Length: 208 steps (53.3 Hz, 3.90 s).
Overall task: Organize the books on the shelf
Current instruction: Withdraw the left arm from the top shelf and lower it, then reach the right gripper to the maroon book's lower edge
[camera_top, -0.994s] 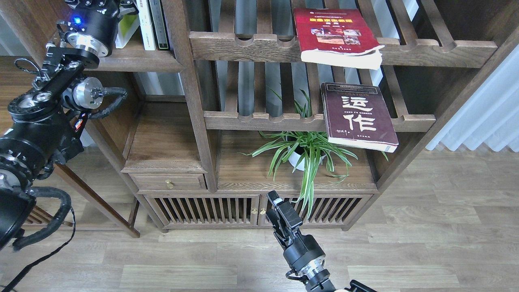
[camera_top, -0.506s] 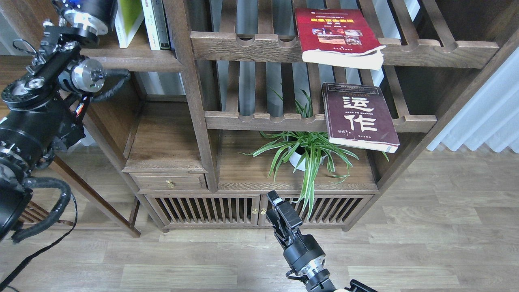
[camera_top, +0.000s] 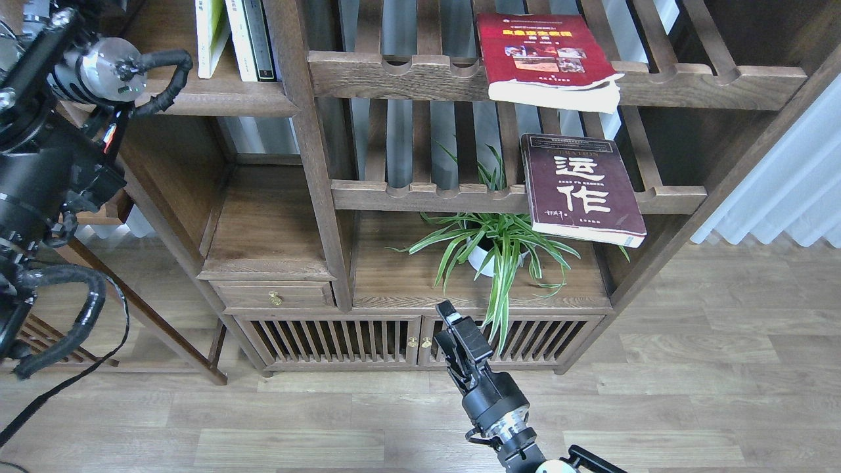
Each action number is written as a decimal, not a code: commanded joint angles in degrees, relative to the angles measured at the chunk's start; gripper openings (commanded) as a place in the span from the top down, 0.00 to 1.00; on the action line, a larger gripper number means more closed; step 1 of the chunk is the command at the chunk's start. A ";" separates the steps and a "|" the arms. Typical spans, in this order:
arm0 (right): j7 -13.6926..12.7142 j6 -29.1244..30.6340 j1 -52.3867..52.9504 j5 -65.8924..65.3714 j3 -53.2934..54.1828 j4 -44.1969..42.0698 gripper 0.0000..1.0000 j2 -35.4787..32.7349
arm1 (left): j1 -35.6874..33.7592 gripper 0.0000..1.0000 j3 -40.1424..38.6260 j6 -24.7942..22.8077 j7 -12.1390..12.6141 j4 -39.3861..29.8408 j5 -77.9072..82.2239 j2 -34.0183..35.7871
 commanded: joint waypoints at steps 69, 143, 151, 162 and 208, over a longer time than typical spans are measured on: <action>0.29 0.00 1.88 0.89 8.92 5.42 0.06 0.00 | 26.62 0.00 -5.07 -18.66 0.02 -37.05 -41.87 0.32; -0.23 0.00 7.51 13.19 18.85 -3.45 0.02 -6.59 | 48.86 0.00 17.52 -24.25 26.25 -36.43 -39.05 2.25; -0.23 0.00 9.79 16.27 19.12 -4.95 0.02 -7.56 | 50.36 0.00 17.70 -24.25 27.58 -35.82 -39.05 2.69; -0.41 0.00 11.46 18.73 20.08 -5.21 0.02 -7.56 | 50.88 0.00 18.05 -24.25 27.67 -35.82 -39.05 4.27; -2.43 -4.88 16.30 19.96 20.26 -11.98 0.06 -5.54 | 51.06 0.00 18.05 -24.25 27.67 -35.99 -39.05 5.06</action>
